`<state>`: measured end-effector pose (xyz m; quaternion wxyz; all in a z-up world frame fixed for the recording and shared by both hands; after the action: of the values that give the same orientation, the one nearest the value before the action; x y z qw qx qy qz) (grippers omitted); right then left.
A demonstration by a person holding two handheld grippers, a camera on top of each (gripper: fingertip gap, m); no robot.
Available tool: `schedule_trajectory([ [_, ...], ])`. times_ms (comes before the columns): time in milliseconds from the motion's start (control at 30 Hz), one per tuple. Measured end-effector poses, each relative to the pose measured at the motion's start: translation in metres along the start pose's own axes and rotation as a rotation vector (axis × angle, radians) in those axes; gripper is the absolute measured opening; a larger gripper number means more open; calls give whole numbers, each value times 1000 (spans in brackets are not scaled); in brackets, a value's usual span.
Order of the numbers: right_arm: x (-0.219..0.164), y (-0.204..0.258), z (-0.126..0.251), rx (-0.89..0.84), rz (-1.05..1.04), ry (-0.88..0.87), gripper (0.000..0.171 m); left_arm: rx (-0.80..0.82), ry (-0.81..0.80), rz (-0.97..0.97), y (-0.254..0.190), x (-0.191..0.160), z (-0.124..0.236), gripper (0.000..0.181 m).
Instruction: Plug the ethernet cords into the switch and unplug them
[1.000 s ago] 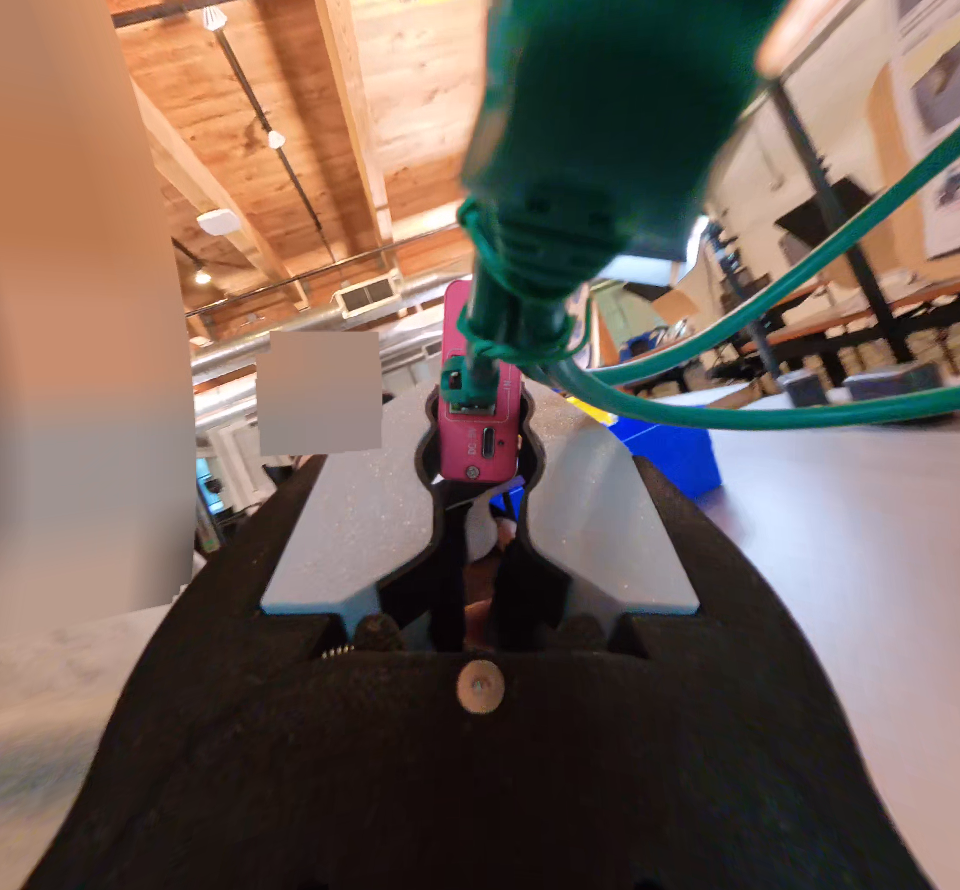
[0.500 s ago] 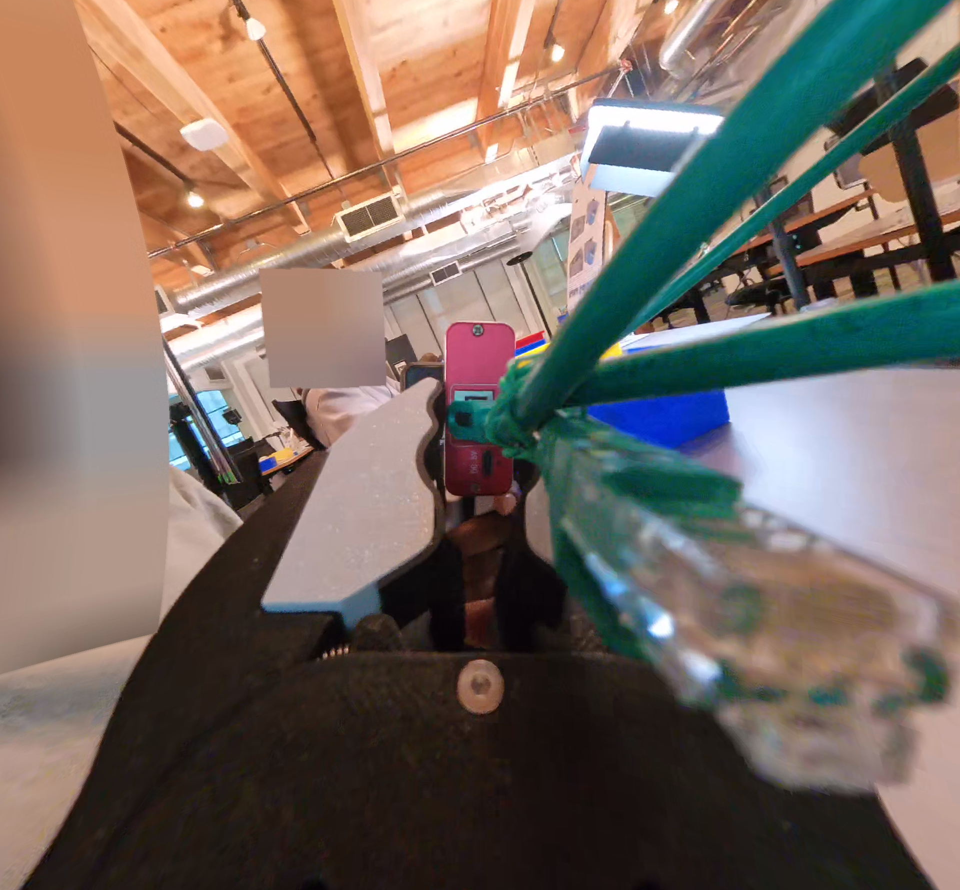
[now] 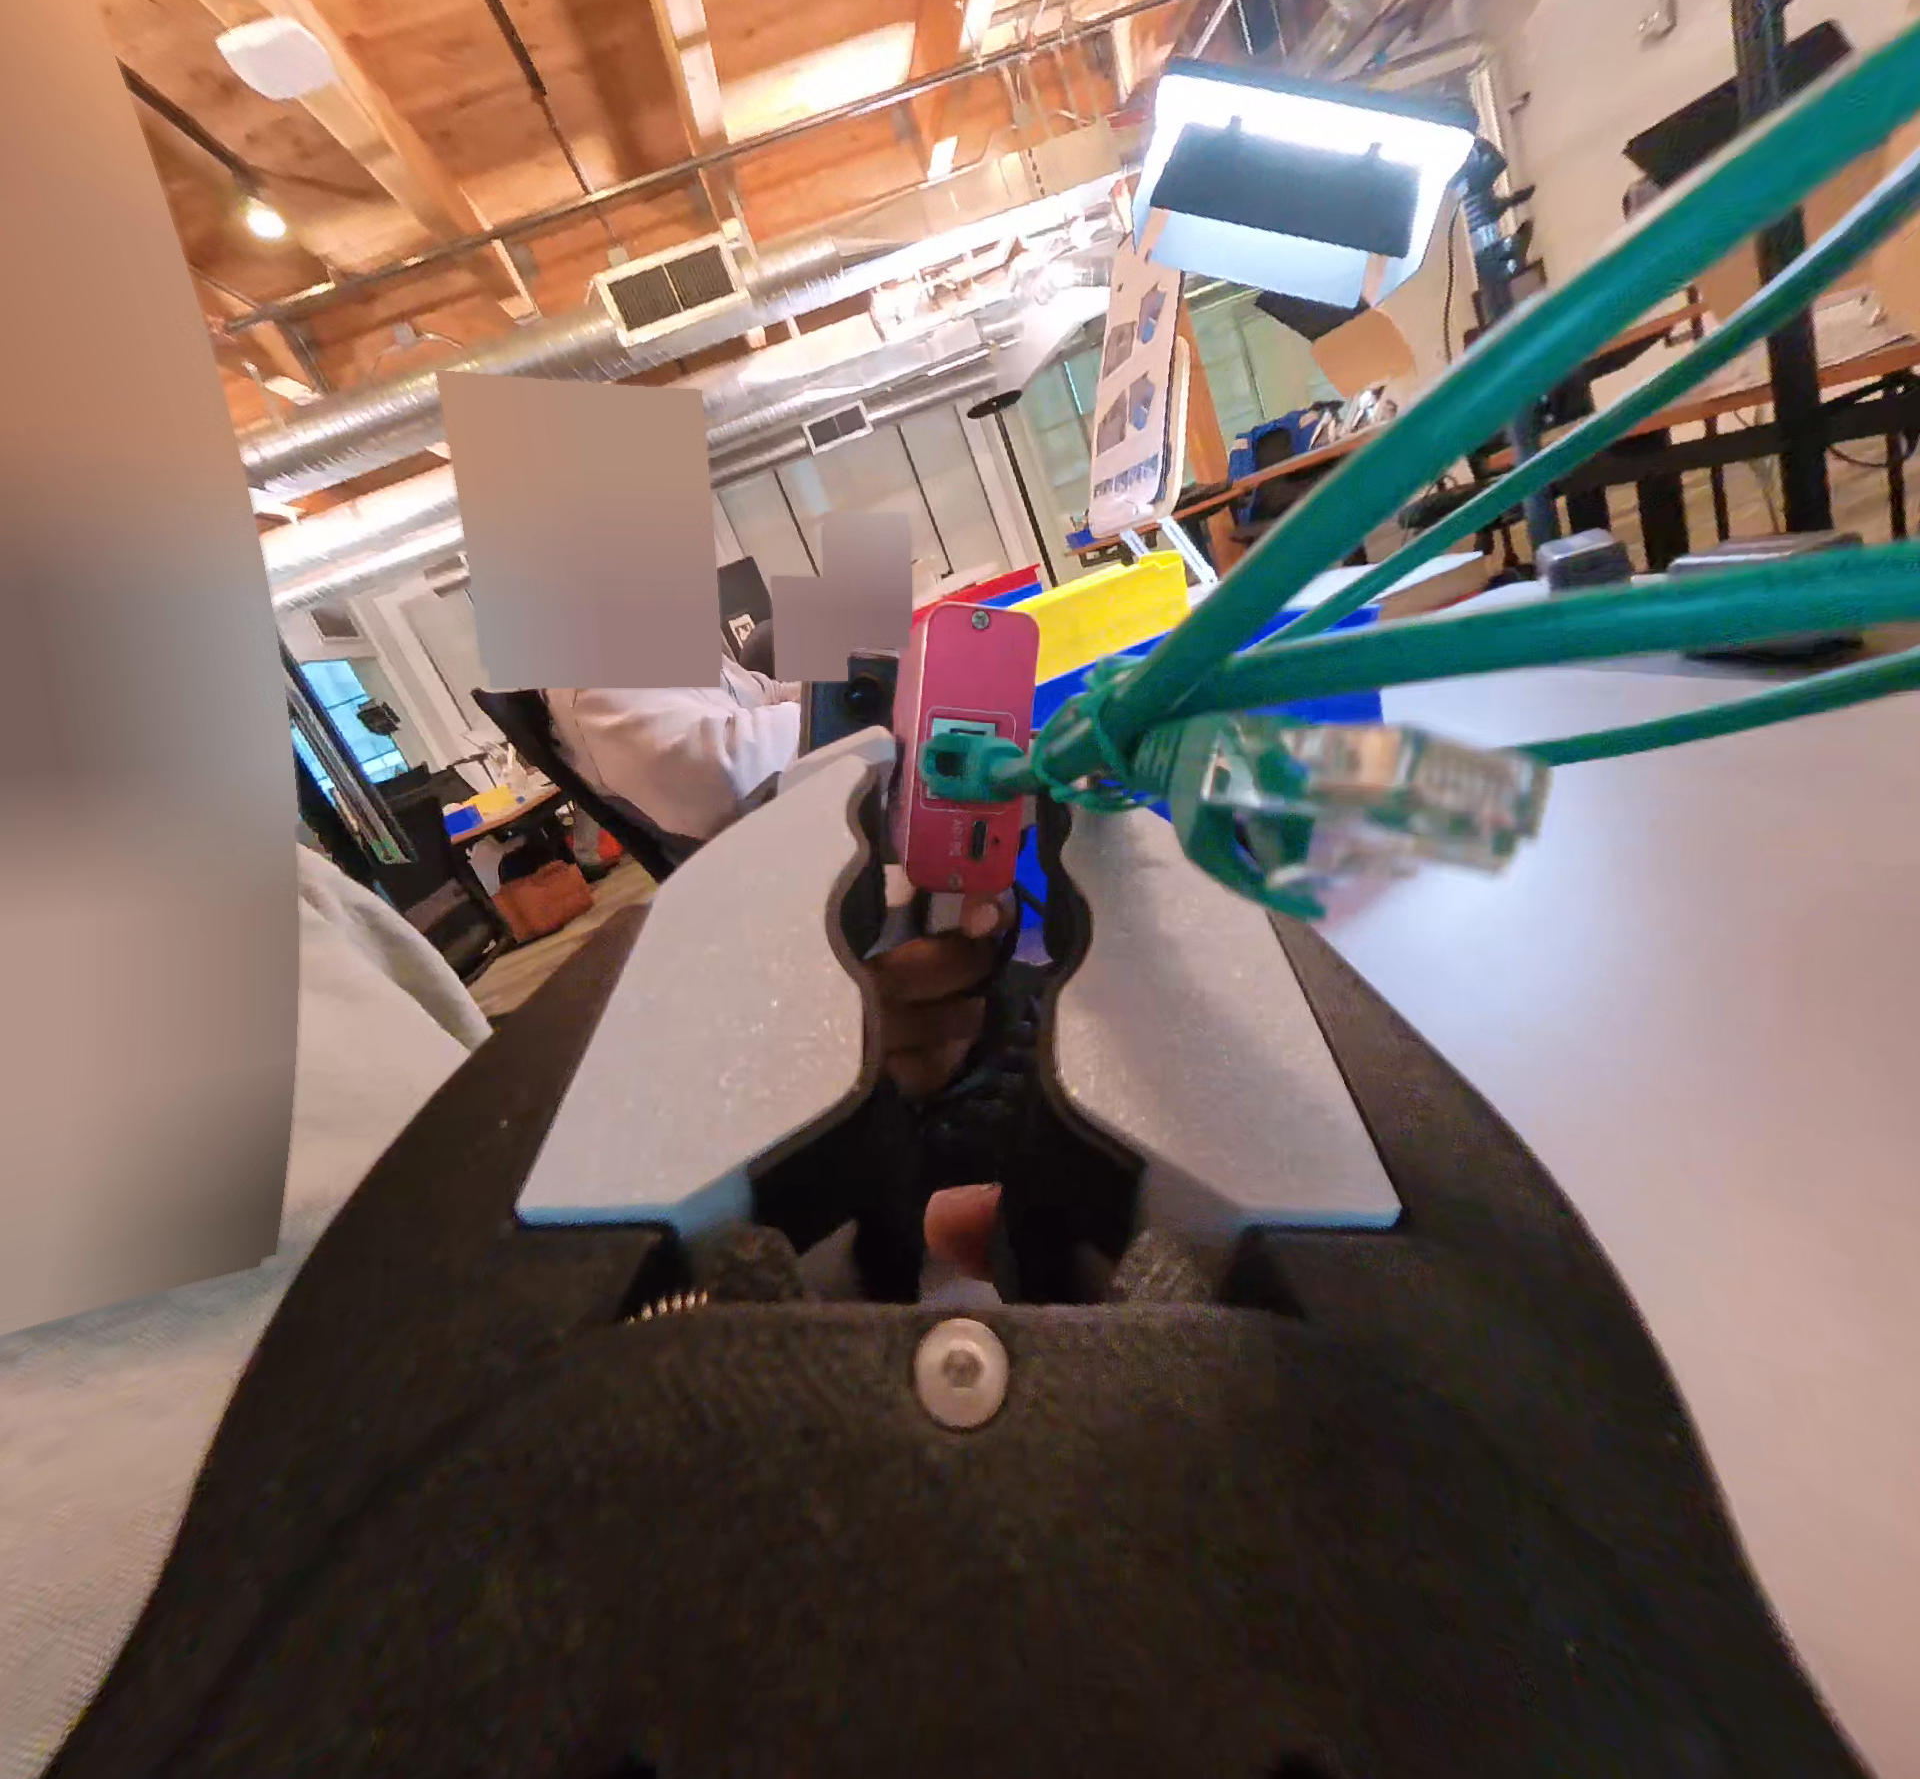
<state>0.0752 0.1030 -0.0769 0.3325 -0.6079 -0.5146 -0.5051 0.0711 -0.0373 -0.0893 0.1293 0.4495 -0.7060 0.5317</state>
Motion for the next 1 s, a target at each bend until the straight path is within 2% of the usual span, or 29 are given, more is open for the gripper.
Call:
schedule_trajectory([
  [433, -5, 7, -7, 87, 20, -35, 14, -37, 70, -123, -3, -5, 2, 31],
  [733, -6, 4, -10, 96, 16, -47, 14, -32, 55, -117, -1, -4, 4, 32],
  [1000, -7, 0, -10, 28, 92, 13, 18, -5, 39, -151, 2, -5, 4, 31],
])
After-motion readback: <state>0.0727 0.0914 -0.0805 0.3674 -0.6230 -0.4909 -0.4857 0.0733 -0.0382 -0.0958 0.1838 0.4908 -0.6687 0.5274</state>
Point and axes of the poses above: each gripper's, where its closed fingertips meet, z back along the fingers, x out of its top, y = z × x across the jaws, the point moved 6 cm from there along z, back along the fingers, and after that the axes turned 15 degrees about z, right-handed, at the moved point
